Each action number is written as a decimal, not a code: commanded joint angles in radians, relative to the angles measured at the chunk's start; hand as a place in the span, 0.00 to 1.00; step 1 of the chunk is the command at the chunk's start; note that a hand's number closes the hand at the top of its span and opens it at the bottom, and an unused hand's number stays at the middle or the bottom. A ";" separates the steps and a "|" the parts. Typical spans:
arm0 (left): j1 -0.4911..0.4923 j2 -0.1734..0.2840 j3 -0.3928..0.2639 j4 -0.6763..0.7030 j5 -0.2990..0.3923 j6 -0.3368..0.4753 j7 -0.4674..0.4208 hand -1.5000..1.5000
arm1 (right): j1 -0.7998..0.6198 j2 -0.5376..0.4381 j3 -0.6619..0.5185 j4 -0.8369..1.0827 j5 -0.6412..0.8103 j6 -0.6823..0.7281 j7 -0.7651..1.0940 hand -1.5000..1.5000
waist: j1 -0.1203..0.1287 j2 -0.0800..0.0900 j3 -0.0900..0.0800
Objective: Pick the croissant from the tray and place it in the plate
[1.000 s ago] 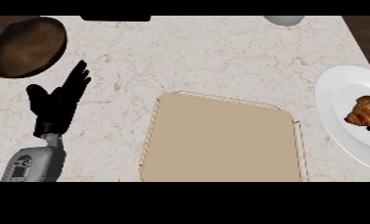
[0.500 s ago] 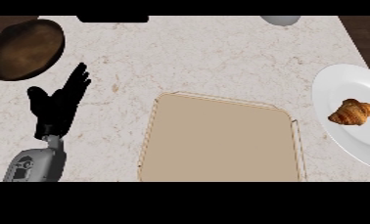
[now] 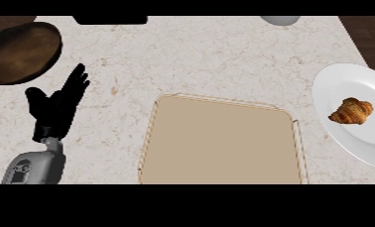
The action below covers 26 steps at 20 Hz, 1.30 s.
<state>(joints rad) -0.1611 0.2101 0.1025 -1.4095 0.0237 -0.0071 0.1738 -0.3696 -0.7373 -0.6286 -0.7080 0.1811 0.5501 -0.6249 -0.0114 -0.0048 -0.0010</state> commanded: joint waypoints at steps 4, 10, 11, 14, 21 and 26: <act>0.035 -0.001 -0.003 -0.030 0.002 -0.016 -0.014 0.50 | 0.050 -0.041 -0.003 0.066 -0.103 0.230 -0.018 0.00 | 0.014 0.004 0.002; -0.017 -0.012 -0.014 -0.009 -0.020 0.004 0.010 0.50 | -0.001 -0.146 -0.004 0.140 -0.144 0.251 -0.040 0.00 | 0.019 0.008 0.003; 0.003 -0.005 -0.004 -0.019 -0.005 -0.013 -0.009 0.50 | 0.080 -0.131 0.002 0.161 -0.127 0.256 -0.138 0.00 | 0.019 0.009 0.005; -0.017 -0.010 0.003 0.015 -0.003 -0.009 -0.011 0.50 | 0.053 -0.151 0.020 0.190 -0.130 0.247 -0.152 0.00 | 0.023 0.012 0.005; -0.045 -0.027 -0.016 0.020 -0.032 0.018 0.005 0.50 | 0.059 -0.249 0.039 0.260 -0.136 0.253 -0.171 0.00 | 0.022 0.013 0.006; 0.019 -0.001 0.007 -0.009 0.016 -0.045 -0.031 0.50 | 0.082 -0.240 0.072 0.294 -0.114 0.189 -0.224 0.00 | 0.038 0.012 0.007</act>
<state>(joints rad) -0.1813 0.1960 0.0992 -1.4033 0.0218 -0.0243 0.1648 -0.3034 -0.9545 -0.5688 -0.4603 0.0598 0.5811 -0.6874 0.0189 0.0087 0.0063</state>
